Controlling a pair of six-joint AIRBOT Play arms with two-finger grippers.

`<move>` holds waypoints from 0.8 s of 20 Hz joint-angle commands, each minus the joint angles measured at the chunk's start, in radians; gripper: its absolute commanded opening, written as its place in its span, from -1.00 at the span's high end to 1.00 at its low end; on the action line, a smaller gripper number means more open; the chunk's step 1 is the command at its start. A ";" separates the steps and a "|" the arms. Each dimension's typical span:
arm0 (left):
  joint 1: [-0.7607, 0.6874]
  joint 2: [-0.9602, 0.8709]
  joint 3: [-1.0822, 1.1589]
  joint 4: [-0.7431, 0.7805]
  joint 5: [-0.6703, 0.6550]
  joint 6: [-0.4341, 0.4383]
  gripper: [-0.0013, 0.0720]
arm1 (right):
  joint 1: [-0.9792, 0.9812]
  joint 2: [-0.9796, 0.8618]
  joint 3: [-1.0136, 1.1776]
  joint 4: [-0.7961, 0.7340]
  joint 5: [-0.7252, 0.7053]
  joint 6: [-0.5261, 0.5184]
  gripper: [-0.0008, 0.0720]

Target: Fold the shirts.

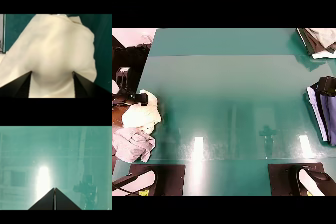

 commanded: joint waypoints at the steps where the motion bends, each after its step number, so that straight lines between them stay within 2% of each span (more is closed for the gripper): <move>1: 0.004 -0.015 -0.020 -0.035 0.070 -0.001 0.35 | 0.001 0.001 0.000 0.000 -0.003 0.001 0.94; 2: 0.004 -0.015 -0.013 -0.043 0.063 -0.001 0.87 | 0.001 0.001 0.000 0.000 -0.003 0.000 0.94; 6: -0.005 0.031 0.111 -0.085 -0.006 0.005 0.89 | 0.001 0.001 0.009 0.009 -0.027 0.000 0.94; 7: -0.022 0.063 0.164 -0.105 -0.012 0.044 0.90 | 0.001 0.001 0.026 0.010 -0.030 0.001 0.94; 10: -0.119 0.160 0.367 -0.299 -0.104 0.314 0.89 | 0.004 0.001 0.097 0.011 -0.032 0.001 0.94; 11: -0.166 0.175 0.447 -0.374 -0.179 0.363 0.90 | 0.004 0.001 0.124 0.010 -0.036 0.001 0.94; 13: -0.274 0.180 0.599 -0.470 -0.320 0.368 0.90 | 0.004 0.001 0.171 0.009 -0.039 0.001 0.94; 16: -0.444 0.179 0.722 -0.539 -0.346 0.369 0.89 | 0.004 0.001 0.227 0.009 -0.039 0.001 0.94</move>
